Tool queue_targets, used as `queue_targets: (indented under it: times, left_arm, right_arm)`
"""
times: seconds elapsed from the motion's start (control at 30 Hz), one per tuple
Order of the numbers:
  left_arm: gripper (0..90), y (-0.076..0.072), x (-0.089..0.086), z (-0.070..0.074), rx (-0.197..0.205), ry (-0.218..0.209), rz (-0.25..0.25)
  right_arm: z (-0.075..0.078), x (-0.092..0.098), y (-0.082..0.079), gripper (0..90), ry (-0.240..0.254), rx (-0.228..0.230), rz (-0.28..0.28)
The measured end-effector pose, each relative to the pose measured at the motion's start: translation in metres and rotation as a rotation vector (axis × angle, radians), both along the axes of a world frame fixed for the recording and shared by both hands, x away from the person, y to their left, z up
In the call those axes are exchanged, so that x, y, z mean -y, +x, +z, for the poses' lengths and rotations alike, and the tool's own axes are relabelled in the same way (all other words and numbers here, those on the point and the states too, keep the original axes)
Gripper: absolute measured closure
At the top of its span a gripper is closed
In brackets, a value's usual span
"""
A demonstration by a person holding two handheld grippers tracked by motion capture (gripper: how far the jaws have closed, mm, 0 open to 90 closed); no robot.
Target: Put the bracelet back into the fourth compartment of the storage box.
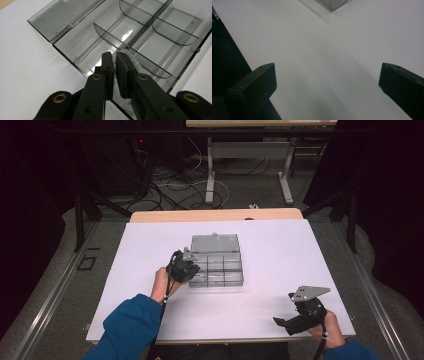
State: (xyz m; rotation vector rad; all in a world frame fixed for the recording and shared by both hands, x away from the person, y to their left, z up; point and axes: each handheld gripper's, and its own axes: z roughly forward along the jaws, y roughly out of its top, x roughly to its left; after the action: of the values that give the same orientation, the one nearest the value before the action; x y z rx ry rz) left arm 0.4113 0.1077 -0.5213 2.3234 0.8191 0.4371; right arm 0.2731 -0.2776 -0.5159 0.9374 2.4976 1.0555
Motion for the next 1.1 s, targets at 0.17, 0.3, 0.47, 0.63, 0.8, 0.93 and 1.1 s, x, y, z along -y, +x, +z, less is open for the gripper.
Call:
queue_targets:
  times: [0.17,0.3,0.47,0.63,0.8,0.93,1.1]
  left_arm:
    - [84.6,0.001,0.000,-0.002,-0.007,0.007,0.001]
    - [83.9,0.000,0.000,-0.003,-0.008,0.006,0.005]
    - [78.8,-0.001,-0.001,-0.001,-0.001,-0.004,0.011]
    - [69.4,-0.002,-0.003,0.002,0.009,-0.013,0.004]
    - [57.1,-0.005,-0.005,0.006,0.020,-0.030,0.007]
    - [44.1,-0.008,-0.007,0.010,0.036,-0.038,0.011]
    - [29.2,-0.012,-0.011,0.014,0.037,-0.049,0.026]
  right_arm:
    - [0.000,0.000,0.000,1.1,0.000,-0.004,0.001]
    - [0.000,0.000,0.000,1.1,0.001,-0.005,-0.001]
    - [0.000,0.000,0.000,1.1,0.001,-0.006,-0.001]
    - [0.000,0.000,-0.001,1.1,0.002,-0.004,-0.001]
    - [0.001,-0.001,-0.001,1.1,-0.001,-0.005,-0.001]
    - [0.001,0.000,-0.001,1.1,-0.008,-0.007,0.006]
    - [0.001,0.000,-0.001,1.1,-0.001,0.004,0.002]
